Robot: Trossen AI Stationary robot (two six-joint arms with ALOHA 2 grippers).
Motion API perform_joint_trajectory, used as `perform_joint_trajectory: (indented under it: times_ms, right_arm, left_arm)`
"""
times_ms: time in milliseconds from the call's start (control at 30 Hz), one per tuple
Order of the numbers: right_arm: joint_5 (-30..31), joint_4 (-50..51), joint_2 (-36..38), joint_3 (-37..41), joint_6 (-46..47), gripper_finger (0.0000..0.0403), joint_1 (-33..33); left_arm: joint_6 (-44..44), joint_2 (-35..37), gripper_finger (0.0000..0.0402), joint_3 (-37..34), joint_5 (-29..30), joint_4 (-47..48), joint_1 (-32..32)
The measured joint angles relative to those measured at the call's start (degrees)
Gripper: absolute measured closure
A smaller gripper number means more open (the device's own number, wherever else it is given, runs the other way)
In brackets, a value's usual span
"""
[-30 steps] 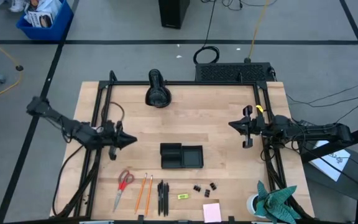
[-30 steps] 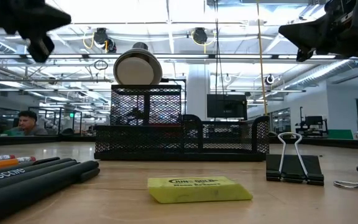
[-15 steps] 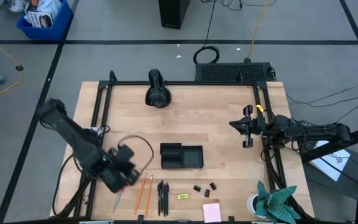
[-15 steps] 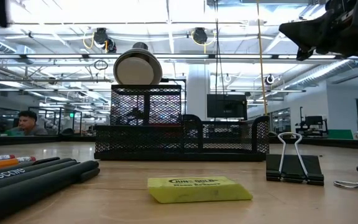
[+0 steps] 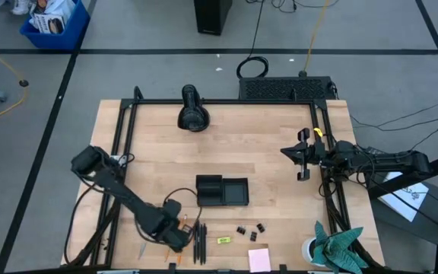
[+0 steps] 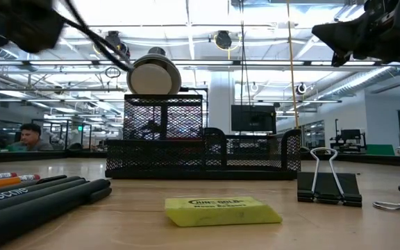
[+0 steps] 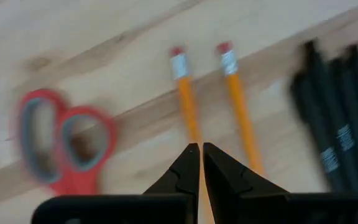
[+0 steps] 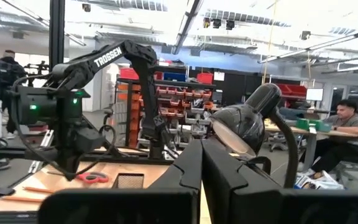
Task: Pick and place office supplies into organizer
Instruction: Put the left orange pencil into the desk organizer
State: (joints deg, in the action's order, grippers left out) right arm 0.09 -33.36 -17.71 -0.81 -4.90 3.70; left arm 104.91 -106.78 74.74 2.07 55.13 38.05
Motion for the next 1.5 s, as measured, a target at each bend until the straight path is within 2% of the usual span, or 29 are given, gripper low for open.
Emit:
perform_joint_trajectory:
  times_ms: [100,467,567,700,833,933,1067,1500]
  right_arm:
    - [0.0,-1.2,0.0,0.0,-1.9,0.0403,0.0]
    - [0.1,-5.6,0.0,0.0,-3.4,0.0403,0.0]
    - [0.1,-5.4,0.0,0.0,-3.3,0.0403,0.0]
    - [0.1,-5.4,0.0,0.0,-1.9,0.0403,0.0]
    - [0.0,-5.3,0.0,0.0,-1.8,0.0403,0.0]
    - [-0.1,-4.6,0.0,0.0,-1.8,0.0403,0.0]
    - [-0.1,-3.5,0.0,0.0,-1.4,0.0403,0.0]
    - [-0.1,-3.7,0.0,0.0,1.2,0.0403,0.0]
  left_arm:
    - [-1.9,-1.0,0.0375,0.1,0.9,-2.7,-2.3]
    - [-6.9,-1.5,0.0365,0.0,0.2,-1.6,-6.1]
    - [-7.4,-1.4,0.0330,0.1,-2.1,-1.4,-6.3]
    - [-7.3,-1.4,0.0262,0.0,-4.0,-1.7,-6.1]
    - [-5.3,-1.4,0.0206,0.0,-3.2,-1.7,-5.8]
    - [-5.4,-1.5,0.0189,0.0,-1.4,-1.6,-5.6]
    - [-5.4,-2.7,0.0190,-0.5,-0.7,-1.5,-5.4]
    - [-5.4,-3.6,0.0241,-3.1,-0.4,-1.3,-4.9]
